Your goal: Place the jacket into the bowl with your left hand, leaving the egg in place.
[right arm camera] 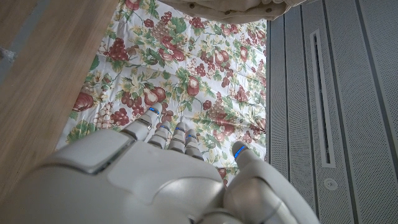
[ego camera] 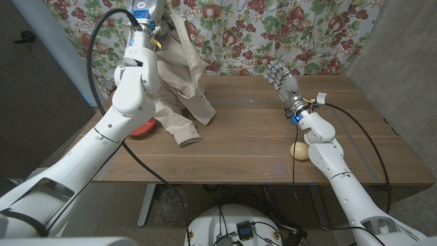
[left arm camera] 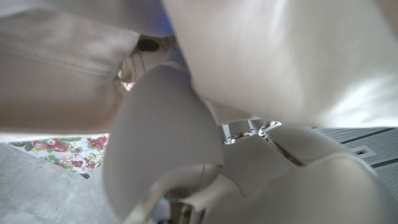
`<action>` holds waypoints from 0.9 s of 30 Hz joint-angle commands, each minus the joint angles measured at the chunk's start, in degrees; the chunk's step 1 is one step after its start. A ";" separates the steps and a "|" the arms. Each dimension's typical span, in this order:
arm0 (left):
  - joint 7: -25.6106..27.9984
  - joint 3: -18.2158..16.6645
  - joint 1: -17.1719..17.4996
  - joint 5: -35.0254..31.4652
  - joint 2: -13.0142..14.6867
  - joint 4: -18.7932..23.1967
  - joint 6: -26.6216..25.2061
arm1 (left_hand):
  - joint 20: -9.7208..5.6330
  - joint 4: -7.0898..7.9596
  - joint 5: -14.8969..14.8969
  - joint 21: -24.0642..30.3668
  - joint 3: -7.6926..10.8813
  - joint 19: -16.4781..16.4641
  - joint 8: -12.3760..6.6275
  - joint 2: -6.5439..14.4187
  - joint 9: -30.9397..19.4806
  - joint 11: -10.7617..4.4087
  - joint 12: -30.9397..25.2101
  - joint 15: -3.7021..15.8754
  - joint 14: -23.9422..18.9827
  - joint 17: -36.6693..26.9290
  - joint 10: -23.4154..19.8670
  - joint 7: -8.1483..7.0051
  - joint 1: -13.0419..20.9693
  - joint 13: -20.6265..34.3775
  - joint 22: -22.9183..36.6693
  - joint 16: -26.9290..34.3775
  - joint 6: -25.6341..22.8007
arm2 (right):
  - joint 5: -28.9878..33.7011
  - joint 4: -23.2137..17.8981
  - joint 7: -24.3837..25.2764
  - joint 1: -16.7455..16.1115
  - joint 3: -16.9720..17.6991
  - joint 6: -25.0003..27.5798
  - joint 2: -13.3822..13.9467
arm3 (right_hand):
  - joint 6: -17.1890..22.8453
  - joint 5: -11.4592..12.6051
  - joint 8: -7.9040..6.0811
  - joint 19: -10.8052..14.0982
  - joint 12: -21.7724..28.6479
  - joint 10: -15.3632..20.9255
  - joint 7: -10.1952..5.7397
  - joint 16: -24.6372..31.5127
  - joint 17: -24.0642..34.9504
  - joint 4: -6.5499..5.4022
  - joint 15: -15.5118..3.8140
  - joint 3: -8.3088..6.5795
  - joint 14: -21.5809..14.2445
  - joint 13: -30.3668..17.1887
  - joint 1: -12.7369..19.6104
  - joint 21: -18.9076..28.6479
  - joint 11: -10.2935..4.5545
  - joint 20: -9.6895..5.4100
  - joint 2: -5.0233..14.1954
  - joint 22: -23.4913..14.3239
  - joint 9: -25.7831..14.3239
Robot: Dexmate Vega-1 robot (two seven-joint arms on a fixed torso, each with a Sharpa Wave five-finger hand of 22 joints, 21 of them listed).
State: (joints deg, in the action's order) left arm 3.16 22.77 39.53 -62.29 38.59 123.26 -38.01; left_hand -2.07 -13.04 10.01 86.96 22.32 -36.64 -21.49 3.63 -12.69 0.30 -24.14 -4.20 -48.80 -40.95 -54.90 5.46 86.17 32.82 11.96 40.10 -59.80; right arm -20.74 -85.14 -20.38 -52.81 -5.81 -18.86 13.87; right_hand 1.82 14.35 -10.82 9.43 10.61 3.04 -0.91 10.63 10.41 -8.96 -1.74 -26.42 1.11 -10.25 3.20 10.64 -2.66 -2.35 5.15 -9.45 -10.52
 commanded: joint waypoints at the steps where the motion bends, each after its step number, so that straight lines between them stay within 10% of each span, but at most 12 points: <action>1: -3.83 -1.01 0.44 -1.43 1.99 1.36 -2.99 | -7.39 3.71 0.19 0.52 5.18 -0.90 0.33 0.10 -0.23 0.00 0.24 14.79 -11.22 -19.04 -0.64 0.41 0.76 0.24 0.14 -0.18 -0.88 | 0.52 1.08 0.14 1.09 -0.93 -0.47 -0.49 | 0.50 -0.17 -0.20 0.50 0.08 0.03 -0.09 0.18 0.05 0.21 -1.49 -0.41 -0.54 -0.15 -0.42 0.34 0.02 -4.07 2.86 -0.24 -0.13; 27: -13.70 -5.39 6.17 -7.32 5.92 4.89 -10.39 | -7.78 3.83 0.01 0.82 5.76 -1.07 0.78 0.11 -0.60 -0.10 1.05 15.05 -11.62 -18.84 -0.73 0.18 0.14 0.67 -0.29 -1.25 -0.96 | 1.68 -0.81 1.26 0.56 -3.00 -0.13 -1.40 | 0.53 -0.18 -0.21 0.59 0.12 0.13 -0.08 0.19 0.05 0.20 -1.48 -0.42 -0.60 -0.15 -0.48 0.37 0.09 -4.03 2.82 -0.24 -0.13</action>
State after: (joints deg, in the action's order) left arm -6.69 18.30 44.02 -67.10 43.25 127.71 -46.00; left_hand -2.07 -13.04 9.66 87.41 22.32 -36.64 -20.72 3.63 -13.20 0.41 -23.27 -4.20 -48.80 -43.00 -55.00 5.64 86.17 33.17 11.45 38.92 -59.98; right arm -19.62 -85.51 -19.46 -52.07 -7.86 -19.31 12.84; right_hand 1.82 14.35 -10.81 9.43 10.61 3.03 -0.91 10.63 10.41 -8.72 -2.06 -26.66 0.80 -10.25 3.20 10.64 -2.66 -2.35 5.15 -9.45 -10.52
